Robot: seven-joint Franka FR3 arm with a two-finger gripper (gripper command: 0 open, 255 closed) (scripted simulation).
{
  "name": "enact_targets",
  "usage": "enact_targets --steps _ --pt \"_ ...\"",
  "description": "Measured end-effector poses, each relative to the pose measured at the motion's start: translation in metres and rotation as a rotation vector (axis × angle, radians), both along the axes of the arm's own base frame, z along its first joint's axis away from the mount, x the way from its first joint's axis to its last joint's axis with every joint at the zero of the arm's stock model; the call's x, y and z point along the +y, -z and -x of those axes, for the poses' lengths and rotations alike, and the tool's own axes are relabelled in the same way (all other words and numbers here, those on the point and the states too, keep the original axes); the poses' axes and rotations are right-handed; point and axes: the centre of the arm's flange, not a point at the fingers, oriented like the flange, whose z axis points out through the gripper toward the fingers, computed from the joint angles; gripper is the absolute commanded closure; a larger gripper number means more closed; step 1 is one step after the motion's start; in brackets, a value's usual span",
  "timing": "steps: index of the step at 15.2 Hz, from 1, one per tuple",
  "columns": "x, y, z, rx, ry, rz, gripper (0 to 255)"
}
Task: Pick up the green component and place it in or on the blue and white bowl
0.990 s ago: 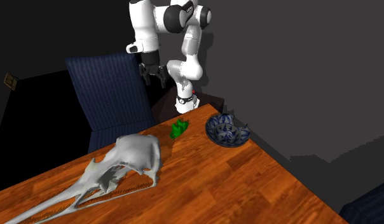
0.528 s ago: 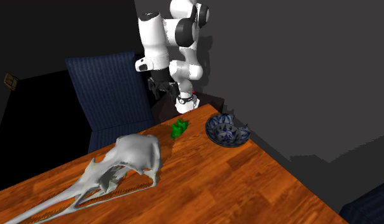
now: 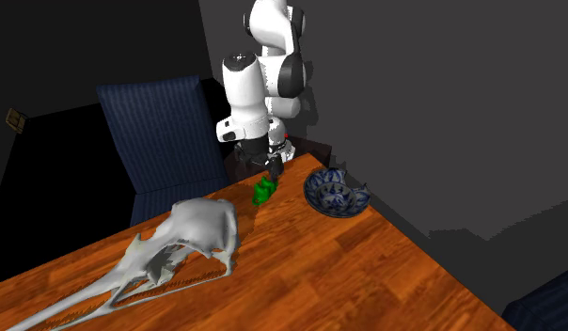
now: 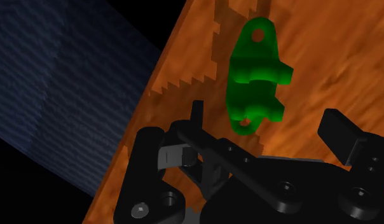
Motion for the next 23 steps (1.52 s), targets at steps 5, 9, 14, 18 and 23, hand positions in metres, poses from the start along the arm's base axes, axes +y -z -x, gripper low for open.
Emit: enact_targets --steps 5,9,14,18,23 --pt "0.006 0.027 -0.002 0.005 0.002 0.002 0" --pt "0.007 0.039 -0.002 0.005 0.002 0.002 0" --pt "0.006 0.04 -0.002 0.005 0.002 0.002 0" --pt "0.007 0.04 -0.002 0.003 0.001 0.001 255" --pt "0.007 0.04 -0.002 0.003 0.001 0.001 255"
